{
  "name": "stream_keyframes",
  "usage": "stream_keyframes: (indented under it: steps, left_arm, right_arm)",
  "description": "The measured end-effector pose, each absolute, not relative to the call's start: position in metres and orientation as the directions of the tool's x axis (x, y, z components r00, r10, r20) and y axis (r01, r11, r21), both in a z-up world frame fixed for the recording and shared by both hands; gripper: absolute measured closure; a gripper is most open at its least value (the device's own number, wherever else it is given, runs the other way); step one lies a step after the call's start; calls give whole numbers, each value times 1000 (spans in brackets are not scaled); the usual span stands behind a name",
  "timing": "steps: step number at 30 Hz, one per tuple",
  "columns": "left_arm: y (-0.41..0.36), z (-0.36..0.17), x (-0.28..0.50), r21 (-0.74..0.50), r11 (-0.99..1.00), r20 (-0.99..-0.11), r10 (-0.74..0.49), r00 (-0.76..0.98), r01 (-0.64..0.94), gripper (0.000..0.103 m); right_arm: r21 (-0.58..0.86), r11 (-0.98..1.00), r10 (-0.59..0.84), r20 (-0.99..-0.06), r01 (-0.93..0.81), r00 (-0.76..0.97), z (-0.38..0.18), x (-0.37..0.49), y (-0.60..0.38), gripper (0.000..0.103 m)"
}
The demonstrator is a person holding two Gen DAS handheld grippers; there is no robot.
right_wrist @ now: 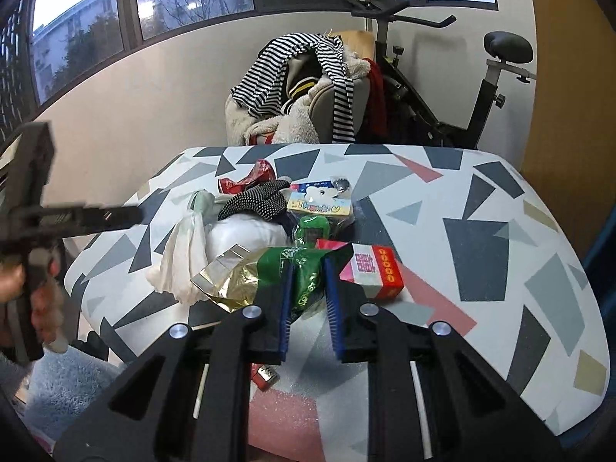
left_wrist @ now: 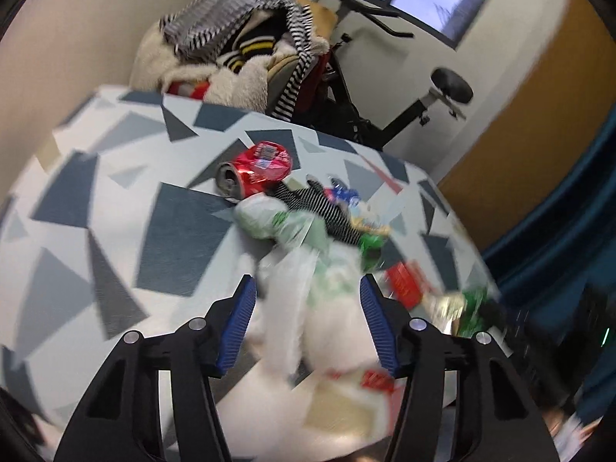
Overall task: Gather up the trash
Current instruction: 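Grasp the white plastic bag bundle with the left gripper while right holds wrapper, then lift the bag bundle with the left gripper and lower it into the brown bin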
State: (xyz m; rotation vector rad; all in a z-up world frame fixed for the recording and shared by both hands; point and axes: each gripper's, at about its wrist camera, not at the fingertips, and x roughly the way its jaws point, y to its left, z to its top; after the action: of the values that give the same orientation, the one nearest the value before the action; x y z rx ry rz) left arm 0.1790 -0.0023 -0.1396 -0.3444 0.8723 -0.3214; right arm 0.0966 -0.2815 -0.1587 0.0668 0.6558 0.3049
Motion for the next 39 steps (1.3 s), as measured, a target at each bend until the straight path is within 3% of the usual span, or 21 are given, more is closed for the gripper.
stream_keyframes:
  steps: [6,7,9,16,24,39]
  left_arm:
    - [-20,-156,231,-423,902,-729,-392,561,81,48]
    - [-23,-162,239,-418,905,-741,-387,549,74,51]
    - [-25,-170,248,-409,910,-756,-380,533,68,69]
    - [-8,-123,221,-429,891,-665,-424,614,150,69]
    - [5,-71,162,-344,913,-604,-393,694,217,69]
    - [-10,-96,23,-230,925,-559,-380,737,302,69]
  right_arm:
    - [165,956,292,-588,-242,754,-157,94,-291,84]
    - [161,957,289,-589,-241,755,-157,93,-292,84]
    - [158,959,284,-590,-236,756,-156,91,-295,84]
    - [168,960,280,-583,-225,763,-152,84,-302,84]
    - [170,955,295,-555,-242,777,-137,68,-290,84]
    - [131,951,307,-529,-282,791,-122,14,-265,85]
